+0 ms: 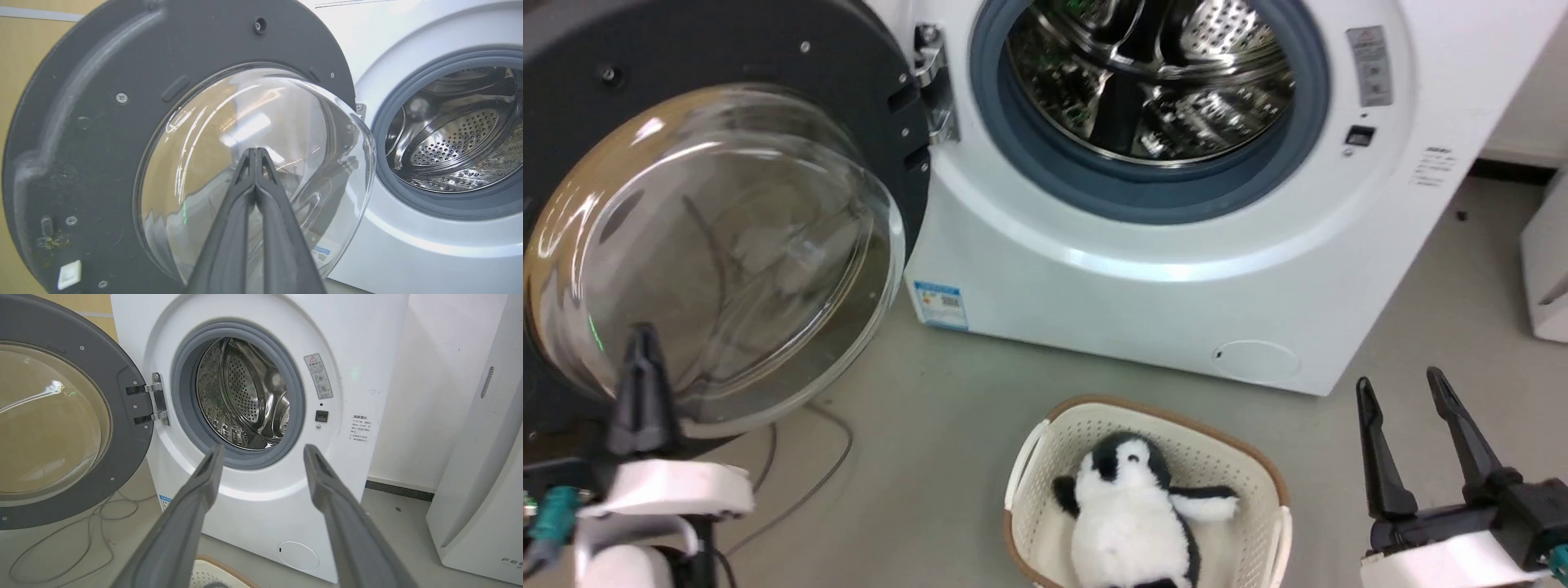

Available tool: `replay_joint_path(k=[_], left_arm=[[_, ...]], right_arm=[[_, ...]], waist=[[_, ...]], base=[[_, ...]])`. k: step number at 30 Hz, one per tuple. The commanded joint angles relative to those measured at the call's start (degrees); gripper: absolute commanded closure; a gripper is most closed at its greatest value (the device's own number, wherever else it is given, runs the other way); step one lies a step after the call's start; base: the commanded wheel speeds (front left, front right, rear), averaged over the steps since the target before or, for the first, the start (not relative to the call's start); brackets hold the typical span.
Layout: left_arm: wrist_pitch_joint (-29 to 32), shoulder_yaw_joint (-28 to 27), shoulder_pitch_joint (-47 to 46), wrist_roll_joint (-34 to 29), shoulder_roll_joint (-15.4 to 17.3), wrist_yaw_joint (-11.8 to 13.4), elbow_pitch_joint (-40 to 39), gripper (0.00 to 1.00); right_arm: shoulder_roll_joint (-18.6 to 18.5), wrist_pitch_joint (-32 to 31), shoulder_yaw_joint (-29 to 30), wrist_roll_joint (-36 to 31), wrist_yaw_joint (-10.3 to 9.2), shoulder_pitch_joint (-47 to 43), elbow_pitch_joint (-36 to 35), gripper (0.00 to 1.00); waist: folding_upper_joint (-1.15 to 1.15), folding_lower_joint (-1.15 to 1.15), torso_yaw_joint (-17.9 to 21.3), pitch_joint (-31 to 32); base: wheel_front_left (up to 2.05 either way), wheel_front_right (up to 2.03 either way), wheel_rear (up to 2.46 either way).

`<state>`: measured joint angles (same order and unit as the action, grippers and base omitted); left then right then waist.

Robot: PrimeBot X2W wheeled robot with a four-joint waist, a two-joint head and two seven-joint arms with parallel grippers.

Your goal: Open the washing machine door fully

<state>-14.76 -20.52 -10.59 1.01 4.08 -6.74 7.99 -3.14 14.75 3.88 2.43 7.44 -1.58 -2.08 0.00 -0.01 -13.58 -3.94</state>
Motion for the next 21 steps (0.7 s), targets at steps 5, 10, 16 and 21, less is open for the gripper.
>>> replay_joint_path(k=[5, 10, 16, 21], left_arm=[[-0.2, 3.9, 2.4, 1.1, -0.4, -0.5, 0.0, 1.00], [-0.2, 8.5, 6.0, 1.3, -0.9, -0.5, -2.0, 1.00], [-0.2, 12.8, 8.9, 2.1, -1.1, 0.3, -3.2, 0.00], [-0.2, 15.4, 10.5, 2.4, -1.2, 0.5, -3.5, 0.00]], right_arm=[[0.2, 0.2, -0.1, 1.7, 0.05, -2.0, -0.8, 0.00], [0.3, 0.2, 0.1, 2.6, 0.05, -3.1, -1.1, 0.00], [0.3, 0.2, 0.1, 3.5, 0.05, -4.2, -0.8, 0.00], [0.3, 0.2, 0.2, 4.3, 0.05, -4.7, -0.5, 0.00]], waist=[[0.00, 0.01, 2.9, 2.9], [0.00, 0.01, 5.1, 4.0], [0.00, 0.01, 7.4, 4.7], [0.00, 0.01, 8.8, 5.0]], base=[[0.00, 0.00, 0.00], [0.00, 0.00, 0.00], [0.00, 0.00, 0.00], [0.00, 0.00, 0.00]])
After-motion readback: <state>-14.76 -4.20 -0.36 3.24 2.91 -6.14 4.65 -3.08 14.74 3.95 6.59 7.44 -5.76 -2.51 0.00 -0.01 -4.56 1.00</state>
